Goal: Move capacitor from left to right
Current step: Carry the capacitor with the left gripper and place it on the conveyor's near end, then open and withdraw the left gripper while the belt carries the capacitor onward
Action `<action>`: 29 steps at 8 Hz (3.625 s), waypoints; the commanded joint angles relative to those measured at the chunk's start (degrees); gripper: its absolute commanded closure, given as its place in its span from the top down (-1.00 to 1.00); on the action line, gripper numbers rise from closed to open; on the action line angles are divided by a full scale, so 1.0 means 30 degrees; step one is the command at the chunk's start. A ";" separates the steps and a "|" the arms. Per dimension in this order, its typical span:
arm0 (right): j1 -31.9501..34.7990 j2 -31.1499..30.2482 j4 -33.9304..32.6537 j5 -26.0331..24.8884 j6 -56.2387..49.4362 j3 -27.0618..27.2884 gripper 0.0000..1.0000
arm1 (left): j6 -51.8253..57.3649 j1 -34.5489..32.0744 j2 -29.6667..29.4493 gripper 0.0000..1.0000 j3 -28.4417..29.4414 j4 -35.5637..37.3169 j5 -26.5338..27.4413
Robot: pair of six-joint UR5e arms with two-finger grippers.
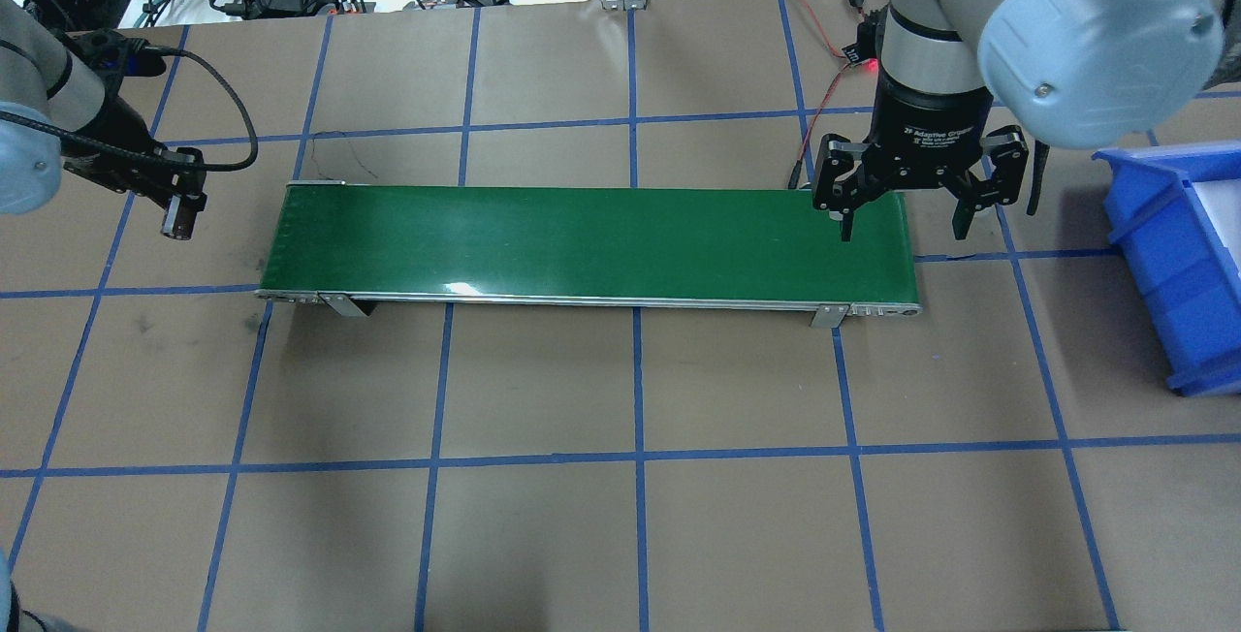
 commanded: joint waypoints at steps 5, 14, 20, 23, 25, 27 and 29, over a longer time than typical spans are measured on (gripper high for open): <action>-0.0006 -0.1598 0.1192 0.0201 -0.0787 -0.0060 1.00 | -0.4660 -0.2759 -0.2794 -1.00 0.0048 0.2191 -0.1605; 0.0053 -0.1953 -0.1028 0.1048 -0.1109 0.0059 1.00 | -0.8146 -0.3960 0.3109 1.00 0.0077 -0.5120 0.0504; 0.0112 -0.0055 -0.1667 0.1608 -0.1223 0.0089 1.00 | -0.8176 -0.4077 0.5049 1.00 0.0078 -0.6917 0.2760; 0.0024 0.1909 -0.5123 0.1753 -0.1196 0.0089 1.00 | -0.7941 -0.3961 0.5727 1.00 0.0107 -0.7067 0.4953; -0.0034 0.2585 -0.6933 0.1812 -0.2883 0.0611 1.00 | -0.7912 -0.4077 0.5785 1.00 0.0077 -0.7126 0.4840; -0.0675 0.2820 -0.7531 0.2309 -0.3189 0.0967 1.00 | -0.7912 -0.4077 0.5756 1.00 0.0048 -0.7155 0.4927; -0.0971 0.2385 -0.7356 0.2222 -0.3014 0.0968 1.00 | -0.7912 -0.4077 0.5785 1.00 0.0077 -0.7155 0.4956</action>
